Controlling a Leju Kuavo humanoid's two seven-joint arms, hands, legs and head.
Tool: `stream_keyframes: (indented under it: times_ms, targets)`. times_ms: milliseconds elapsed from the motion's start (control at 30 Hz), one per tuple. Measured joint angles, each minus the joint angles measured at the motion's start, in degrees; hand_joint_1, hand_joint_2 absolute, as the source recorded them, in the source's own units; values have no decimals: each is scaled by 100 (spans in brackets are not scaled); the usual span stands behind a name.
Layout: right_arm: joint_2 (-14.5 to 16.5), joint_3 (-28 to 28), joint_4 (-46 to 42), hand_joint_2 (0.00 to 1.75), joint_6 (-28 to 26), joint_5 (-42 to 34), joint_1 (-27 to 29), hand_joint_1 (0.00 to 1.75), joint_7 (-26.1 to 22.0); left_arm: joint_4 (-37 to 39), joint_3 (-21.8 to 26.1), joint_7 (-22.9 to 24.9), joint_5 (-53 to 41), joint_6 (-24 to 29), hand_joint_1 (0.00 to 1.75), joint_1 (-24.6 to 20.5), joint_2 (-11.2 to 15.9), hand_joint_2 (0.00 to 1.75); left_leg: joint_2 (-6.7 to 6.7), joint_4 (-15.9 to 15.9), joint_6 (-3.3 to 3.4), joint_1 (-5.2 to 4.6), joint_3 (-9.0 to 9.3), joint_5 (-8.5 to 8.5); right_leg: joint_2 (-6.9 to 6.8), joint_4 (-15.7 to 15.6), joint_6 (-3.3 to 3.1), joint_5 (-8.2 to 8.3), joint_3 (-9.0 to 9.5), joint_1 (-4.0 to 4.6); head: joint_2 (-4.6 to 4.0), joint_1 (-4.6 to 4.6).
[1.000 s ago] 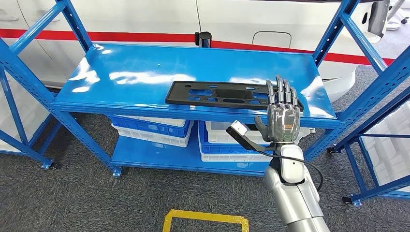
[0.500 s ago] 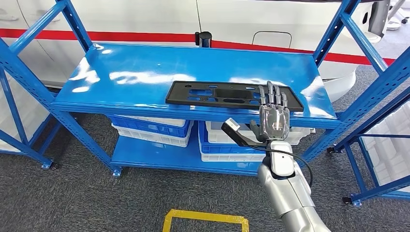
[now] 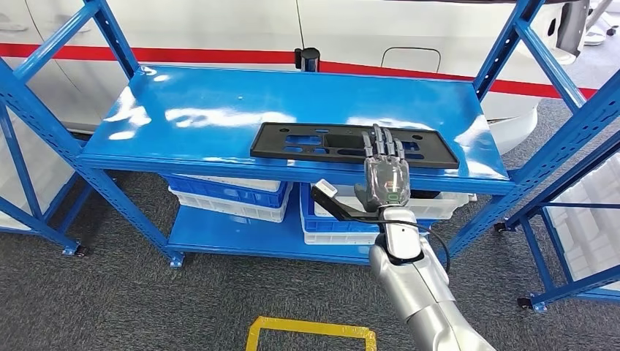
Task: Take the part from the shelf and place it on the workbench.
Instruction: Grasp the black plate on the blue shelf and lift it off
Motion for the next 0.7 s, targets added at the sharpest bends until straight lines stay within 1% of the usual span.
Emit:
stream_keyframes:
  times_ms: [167,467,700]
  targets:
    - [232,17,220,175,42,1,-220,0,-72,1,0,3,20,1,0,0,-2,175,-1,0,0,0,0,0,0,1,0,0,0,0,0,1]
    - [478,25,530,175,170,1,-445,0,-168,8,2,45,86,115,0,2,-40,175,0,0,0,-2,-1,0,0,0,0,0,1,0,0,1]
    - [694,56,1139,175,190,0,-701,0,-158,27,7,46,161,163,0,2,-106,175,-1,0,0,-1,-1,0,0,0,0,0,0,0,0,1]
